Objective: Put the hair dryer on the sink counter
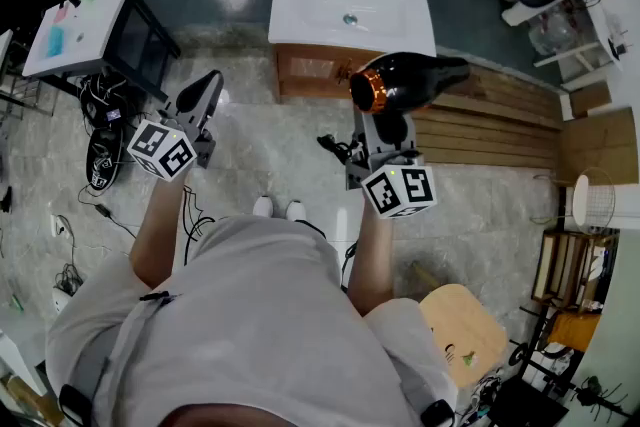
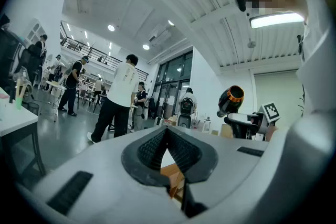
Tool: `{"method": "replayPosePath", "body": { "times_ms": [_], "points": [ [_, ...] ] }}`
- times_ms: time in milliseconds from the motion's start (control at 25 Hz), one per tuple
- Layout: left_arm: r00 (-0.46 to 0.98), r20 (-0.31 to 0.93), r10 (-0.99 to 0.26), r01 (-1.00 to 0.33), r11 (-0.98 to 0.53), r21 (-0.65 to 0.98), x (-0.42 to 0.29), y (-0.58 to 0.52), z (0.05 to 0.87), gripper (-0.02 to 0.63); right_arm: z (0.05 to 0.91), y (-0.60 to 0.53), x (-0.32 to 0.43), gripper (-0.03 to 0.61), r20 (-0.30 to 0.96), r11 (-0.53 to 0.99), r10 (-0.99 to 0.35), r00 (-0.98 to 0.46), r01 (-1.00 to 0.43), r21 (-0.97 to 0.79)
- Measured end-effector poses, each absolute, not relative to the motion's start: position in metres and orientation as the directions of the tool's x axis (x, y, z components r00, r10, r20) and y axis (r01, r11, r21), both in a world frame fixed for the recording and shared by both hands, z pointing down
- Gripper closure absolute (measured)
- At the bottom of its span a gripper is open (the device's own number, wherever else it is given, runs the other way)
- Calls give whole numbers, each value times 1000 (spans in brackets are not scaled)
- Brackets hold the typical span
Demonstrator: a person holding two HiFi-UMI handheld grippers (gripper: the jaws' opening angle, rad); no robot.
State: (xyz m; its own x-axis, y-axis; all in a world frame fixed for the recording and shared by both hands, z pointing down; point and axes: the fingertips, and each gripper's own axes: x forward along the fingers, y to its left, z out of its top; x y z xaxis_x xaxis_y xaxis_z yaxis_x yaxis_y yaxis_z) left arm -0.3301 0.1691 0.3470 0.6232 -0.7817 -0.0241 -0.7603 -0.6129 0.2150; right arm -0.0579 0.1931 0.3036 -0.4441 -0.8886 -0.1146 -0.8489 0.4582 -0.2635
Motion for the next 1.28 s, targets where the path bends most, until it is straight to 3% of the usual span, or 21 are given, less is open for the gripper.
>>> {"method": "replayPosePath", "body": {
  "times_ms": [1040, 1280],
  "points": [
    [663, 7, -748, -737, -652, 181, -375, 159, 373, 615, 331, 199, -127, 394, -39, 403, -914, -404, -892, -204],
    [685, 16, -728, -717, -670, 191, -357, 159, 379, 615, 332, 208, -116, 394, -28, 385, -921, -387, -901, -199]
  ]
}}
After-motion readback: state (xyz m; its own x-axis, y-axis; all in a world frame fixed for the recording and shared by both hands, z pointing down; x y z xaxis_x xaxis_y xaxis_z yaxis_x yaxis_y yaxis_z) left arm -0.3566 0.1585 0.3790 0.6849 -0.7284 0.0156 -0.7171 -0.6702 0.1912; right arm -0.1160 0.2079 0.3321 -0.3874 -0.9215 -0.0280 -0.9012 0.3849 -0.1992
